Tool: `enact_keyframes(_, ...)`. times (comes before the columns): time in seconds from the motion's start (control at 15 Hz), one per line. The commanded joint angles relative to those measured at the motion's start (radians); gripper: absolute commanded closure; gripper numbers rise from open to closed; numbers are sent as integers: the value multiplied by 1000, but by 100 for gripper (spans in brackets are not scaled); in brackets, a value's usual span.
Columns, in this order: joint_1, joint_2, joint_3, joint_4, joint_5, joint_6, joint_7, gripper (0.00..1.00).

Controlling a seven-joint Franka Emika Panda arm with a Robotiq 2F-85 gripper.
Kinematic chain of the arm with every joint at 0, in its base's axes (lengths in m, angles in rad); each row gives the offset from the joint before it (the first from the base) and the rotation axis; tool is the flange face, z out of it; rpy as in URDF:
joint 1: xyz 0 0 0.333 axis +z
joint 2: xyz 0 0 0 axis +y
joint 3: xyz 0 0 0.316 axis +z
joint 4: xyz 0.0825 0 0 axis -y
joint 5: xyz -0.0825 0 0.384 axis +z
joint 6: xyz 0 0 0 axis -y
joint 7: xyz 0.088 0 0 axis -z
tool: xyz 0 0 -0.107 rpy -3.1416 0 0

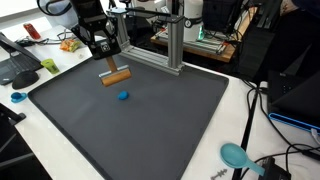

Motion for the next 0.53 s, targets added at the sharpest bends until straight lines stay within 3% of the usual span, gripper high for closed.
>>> enact_keyframes(0.0,-11,39,8,21,29,13,-46,78)
enact_keyframes(0.47,-11,99,11,30,18,63,-33,78)
